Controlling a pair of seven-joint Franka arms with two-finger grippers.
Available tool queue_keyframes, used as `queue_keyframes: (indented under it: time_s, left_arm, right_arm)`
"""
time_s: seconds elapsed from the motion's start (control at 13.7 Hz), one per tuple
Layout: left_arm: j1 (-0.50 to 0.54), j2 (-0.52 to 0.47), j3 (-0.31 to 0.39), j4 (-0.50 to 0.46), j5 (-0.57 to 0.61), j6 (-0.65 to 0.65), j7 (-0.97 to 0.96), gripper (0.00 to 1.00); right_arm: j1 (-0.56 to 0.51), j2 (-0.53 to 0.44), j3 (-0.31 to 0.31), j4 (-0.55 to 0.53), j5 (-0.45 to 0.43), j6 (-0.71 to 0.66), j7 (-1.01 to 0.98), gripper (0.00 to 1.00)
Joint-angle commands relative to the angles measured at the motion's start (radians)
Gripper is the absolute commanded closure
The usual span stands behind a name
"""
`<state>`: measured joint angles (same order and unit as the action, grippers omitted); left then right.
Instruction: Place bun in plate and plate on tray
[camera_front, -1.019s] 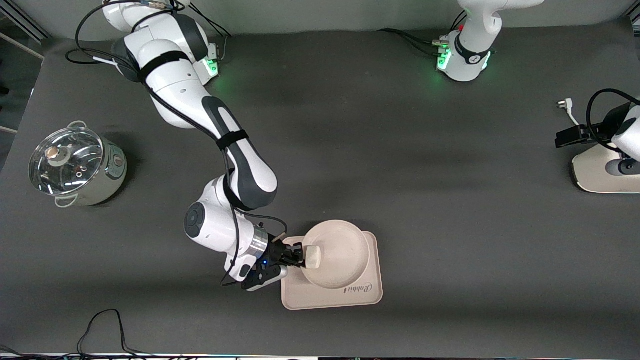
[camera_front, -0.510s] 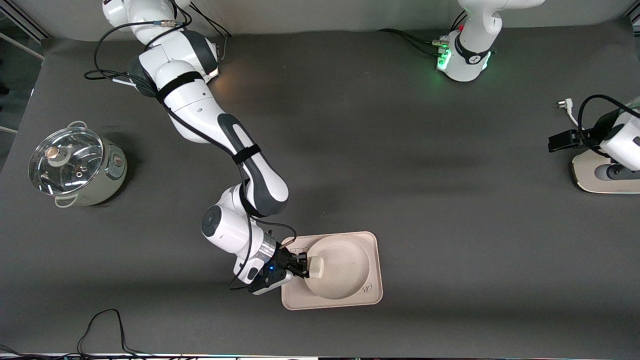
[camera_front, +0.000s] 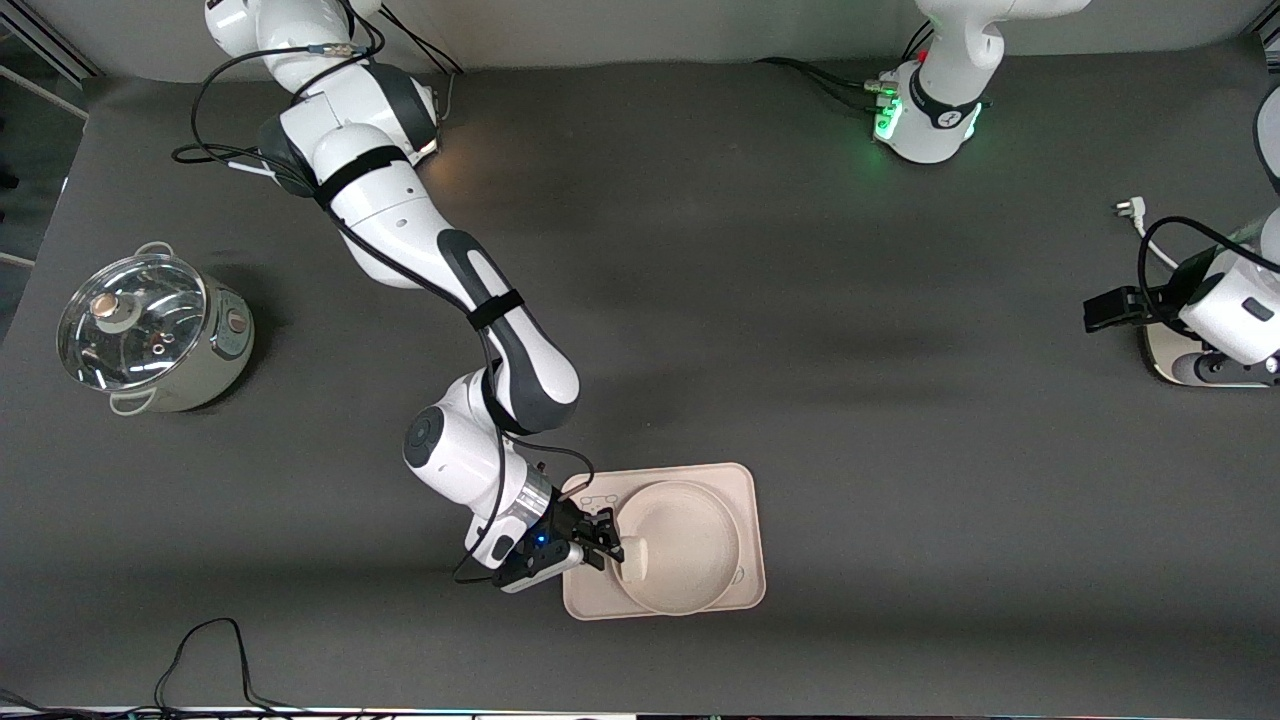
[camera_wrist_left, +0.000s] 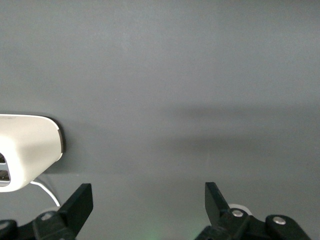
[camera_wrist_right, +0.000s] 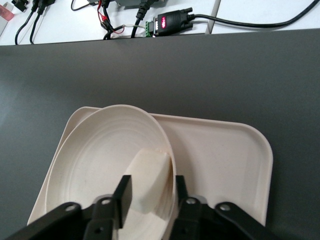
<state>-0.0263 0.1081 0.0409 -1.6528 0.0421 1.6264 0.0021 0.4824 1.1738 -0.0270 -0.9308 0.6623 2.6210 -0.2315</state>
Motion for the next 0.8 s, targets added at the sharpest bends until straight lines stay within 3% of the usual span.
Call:
queue_keyframes:
  time_s: [0.0, 0.29, 0.44, 0.58, 0.73]
  left_arm:
    - [-0.014, -0.016, 0.005, -0.002, -0.007, 0.024, 0.004, 0.0]
    - [-0.004, -0.033, 0.007, -0.008, -0.008, 0.023, 0.012, 0.0]
    - [0.0, -0.095, 0.007, -0.072, -0.01, 0.042, 0.012, 0.0]
    - [0.002, -0.212, 0.011, -0.227, -0.01, 0.151, -0.001, 0.0]
    - [0.0, -0.222, 0.01, -0.237, -0.008, 0.156, -0.017, 0.0]
  right_arm:
    - [-0.05, -0.015, 0.019, 0.032, -0.013, -0.045, -0.02, 0.0]
    - [-0.169, -0.164, 0.015, 0.018, -0.009, -0.448, -0.012, 0.0]
    - [-0.244, -0.293, 0.004, -0.063, -0.021, -0.652, 0.0, 0.0]
    - [-0.289, -0.435, -0.046, -0.19, -0.024, -0.761, 0.003, 0.0]
    - [-0.254, -0.566, -0.149, -0.314, -0.055, -0.837, 0.033, 0.0]
